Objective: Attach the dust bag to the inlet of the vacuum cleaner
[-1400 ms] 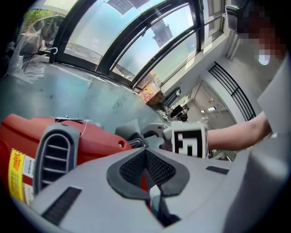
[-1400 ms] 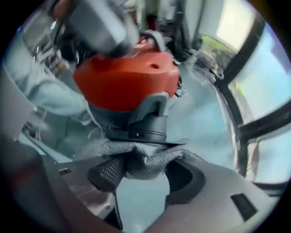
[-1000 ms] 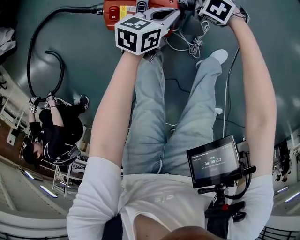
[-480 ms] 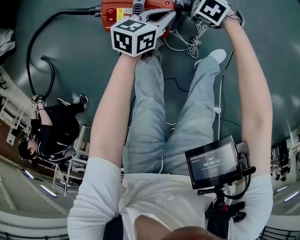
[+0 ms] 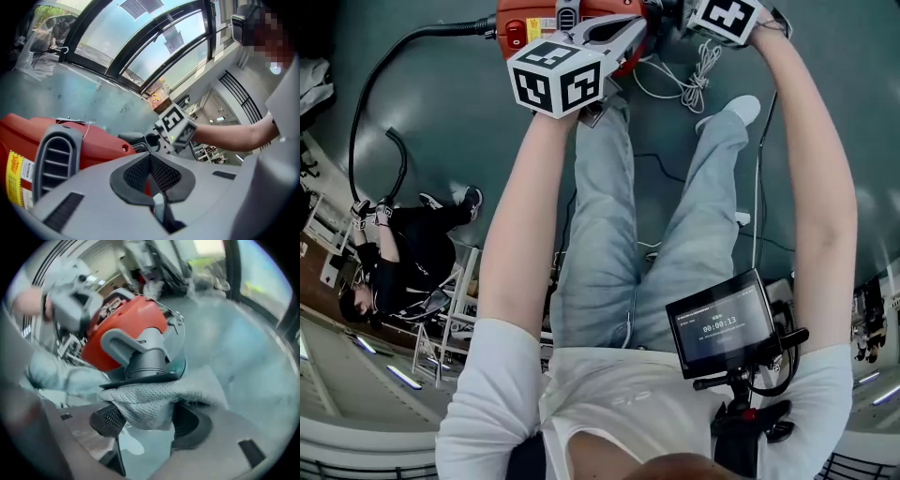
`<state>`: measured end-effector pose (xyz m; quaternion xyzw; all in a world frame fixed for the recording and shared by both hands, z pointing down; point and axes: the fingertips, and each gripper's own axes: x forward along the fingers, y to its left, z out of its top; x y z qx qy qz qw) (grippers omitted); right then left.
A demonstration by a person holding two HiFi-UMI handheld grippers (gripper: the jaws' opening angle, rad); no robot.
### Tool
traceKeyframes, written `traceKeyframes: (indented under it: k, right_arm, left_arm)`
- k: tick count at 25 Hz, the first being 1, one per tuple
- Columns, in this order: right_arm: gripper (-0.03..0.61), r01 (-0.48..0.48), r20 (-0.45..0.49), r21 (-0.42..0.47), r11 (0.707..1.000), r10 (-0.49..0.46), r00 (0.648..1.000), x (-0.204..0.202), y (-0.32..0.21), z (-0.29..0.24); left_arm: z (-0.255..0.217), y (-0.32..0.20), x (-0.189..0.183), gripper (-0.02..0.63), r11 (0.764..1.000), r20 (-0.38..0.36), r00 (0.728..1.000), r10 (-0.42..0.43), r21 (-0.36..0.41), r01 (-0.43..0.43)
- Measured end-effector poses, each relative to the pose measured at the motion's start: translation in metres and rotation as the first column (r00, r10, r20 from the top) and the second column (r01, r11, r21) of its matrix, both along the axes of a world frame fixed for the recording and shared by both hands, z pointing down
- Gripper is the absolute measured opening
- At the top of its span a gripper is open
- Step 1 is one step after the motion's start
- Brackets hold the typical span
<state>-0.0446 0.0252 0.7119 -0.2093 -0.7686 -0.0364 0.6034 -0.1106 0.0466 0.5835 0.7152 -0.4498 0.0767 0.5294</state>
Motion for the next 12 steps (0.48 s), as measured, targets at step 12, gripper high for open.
traceKeyframes:
  k: [12]
  right_arm:
    - [0.276,0.098,0.012,0.396,0.913,-0.112,0.994,-0.013,-0.017,-0.001]
  left_arm:
    - [-0.001,-0.003,-0.004,0.005,1.0,-0.01,1.0,-0.001,0.001,0.001]
